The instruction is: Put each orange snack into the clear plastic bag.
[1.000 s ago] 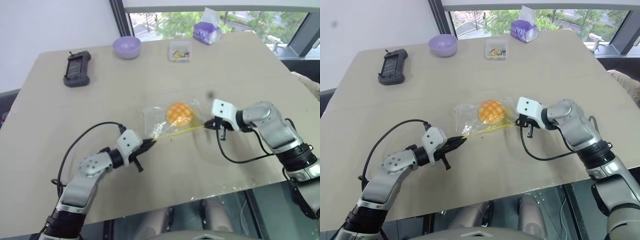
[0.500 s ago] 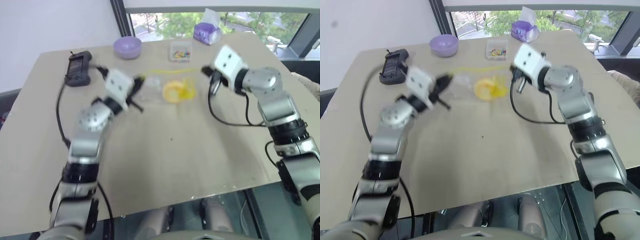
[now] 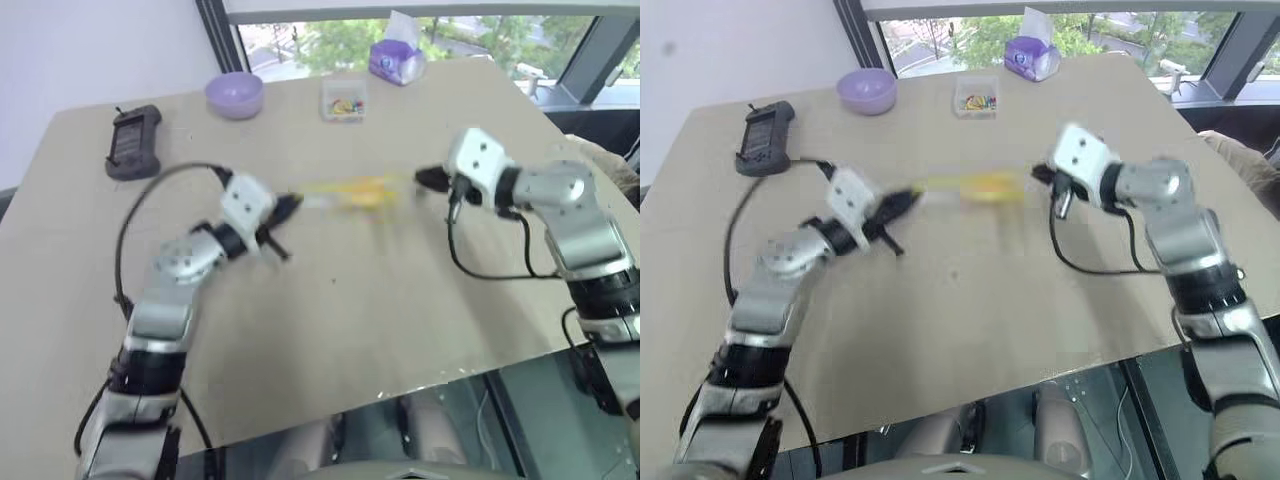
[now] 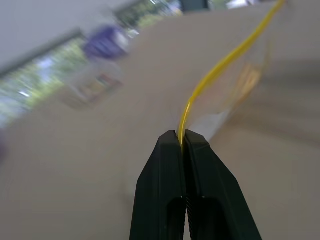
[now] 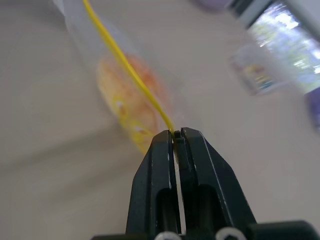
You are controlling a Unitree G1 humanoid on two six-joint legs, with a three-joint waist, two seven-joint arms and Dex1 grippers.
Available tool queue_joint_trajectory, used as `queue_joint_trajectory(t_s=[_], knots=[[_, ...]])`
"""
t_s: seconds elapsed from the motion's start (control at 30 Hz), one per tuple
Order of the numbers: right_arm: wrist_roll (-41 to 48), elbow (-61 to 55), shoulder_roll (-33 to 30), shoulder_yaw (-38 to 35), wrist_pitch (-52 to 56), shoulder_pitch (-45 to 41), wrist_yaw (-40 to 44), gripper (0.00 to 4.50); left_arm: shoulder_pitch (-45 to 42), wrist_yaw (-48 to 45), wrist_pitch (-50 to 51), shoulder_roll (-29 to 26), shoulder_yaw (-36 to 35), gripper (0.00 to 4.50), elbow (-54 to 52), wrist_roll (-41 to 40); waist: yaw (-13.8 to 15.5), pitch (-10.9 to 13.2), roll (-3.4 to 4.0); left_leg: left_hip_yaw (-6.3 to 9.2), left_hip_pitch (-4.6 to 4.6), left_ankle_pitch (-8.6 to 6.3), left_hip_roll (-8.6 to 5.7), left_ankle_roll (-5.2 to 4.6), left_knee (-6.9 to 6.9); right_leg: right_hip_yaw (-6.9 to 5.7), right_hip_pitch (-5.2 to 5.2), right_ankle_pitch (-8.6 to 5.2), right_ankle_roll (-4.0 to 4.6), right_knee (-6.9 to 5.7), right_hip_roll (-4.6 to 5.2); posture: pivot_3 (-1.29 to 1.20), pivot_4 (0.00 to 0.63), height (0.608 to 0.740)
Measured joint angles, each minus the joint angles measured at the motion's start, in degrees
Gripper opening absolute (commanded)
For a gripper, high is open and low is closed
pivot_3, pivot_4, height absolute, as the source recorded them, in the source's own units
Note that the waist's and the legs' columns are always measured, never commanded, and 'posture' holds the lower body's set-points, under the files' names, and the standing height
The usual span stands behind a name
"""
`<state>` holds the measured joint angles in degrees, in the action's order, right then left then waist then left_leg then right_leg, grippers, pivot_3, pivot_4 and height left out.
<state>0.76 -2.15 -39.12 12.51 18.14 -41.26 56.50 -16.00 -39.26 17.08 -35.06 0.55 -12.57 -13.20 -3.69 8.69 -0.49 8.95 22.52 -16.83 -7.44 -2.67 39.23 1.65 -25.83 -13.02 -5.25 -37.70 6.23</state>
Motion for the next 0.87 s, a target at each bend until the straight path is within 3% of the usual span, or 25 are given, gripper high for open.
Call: queue_joint_trajectory(t_s=[0.1, 0.23, 0.4, 0.57, 0.7, 0.87], knots=[[0.9, -2.4, -0.7, 0.2, 3.1, 1.8, 1.8, 0.8, 3.0, -0.9, 3.9, -0.5, 0.0, 0.82, -4.3, -1.2, 0.9, 0.0, 0.01, -0.13, -0.26, 0.05, 0.02, 0.08, 0.07, 0.12, 0.16, 0.14, 0.18, -0.17, -0.05, 0.0, 0.15, 0.736], [2.9, -6.3, -2.8, -0.1, 6.6, 3.4, 3.6, 2.55, 7.4, -3.1, 7.8, -1.6, -0.6, 2.49, -9.8, -5.4, 1.9, 0.0, 0.0, -0.2, -0.55, 0.03, 0.07, 0.07, -0.02, 0.21, 0.4, 0.13, 0.19, -0.17, -0.1, 0.0, 0.15, 0.736], [10.6, -10.6, -9.3, -5.2, 13.6, 11.9, 8.6, 2.55, 13.0, -5.7, 15.6, -6.3, -7.0, 2.49, -16.6, -13.7, 3.4, 0.0, -0.01, -0.2, -0.44, 0.03, 0.07, 0.06, -0.07, 0.19, 0.35, 0.13, 0.2, -0.01, -0.09, 0.0, 0.15, 0.736], [17.9, -7.4, -8.7, -17.8, 15.3, 19.9, 7.2, 2.55, 15.3, -6.9, 20.2, -10.6, -18.2, 2.49, -16.7, -19.0, 3.8, 0.0, -0.01, -0.31, -0.55, 0.02, 0.09, 0.06, -0.1, 0.29, 0.41, 0.13, 0.19, -0.02, -0.11, 0.0, 0.15, 0.736], [18.8, 0.3, -14.0, -27.6, 6.4, 31.5, 11.2, 2.55, 23.5, -13.3, 24.2, -16.3, -32.8, 2.49, -14.4, -24.2, 4.2, 0.0, 0.02, -0.5, -0.61, -0.02, 0.14, -0.01, -0.43, 0.41, 0.37, 0.11, 0.21, 0.21, -0.16, 0.0, 0.15, 0.736], [21.9, 10.8, -19.4, -33.7, 2.8, 30.1, 17.1, 2.55, 29.2, -19.4, 24.6, -18.3, -43.3, 2.49, -14.8, -27.5, 3.6, 0.1, 0.17, -0.77, -0.82, -0.03, 0.28, -0.01, -0.44, 0.68, 0.47, 0.13, 0.2, 0.16, -0.12, 0.0, 0.15, 0.736]])
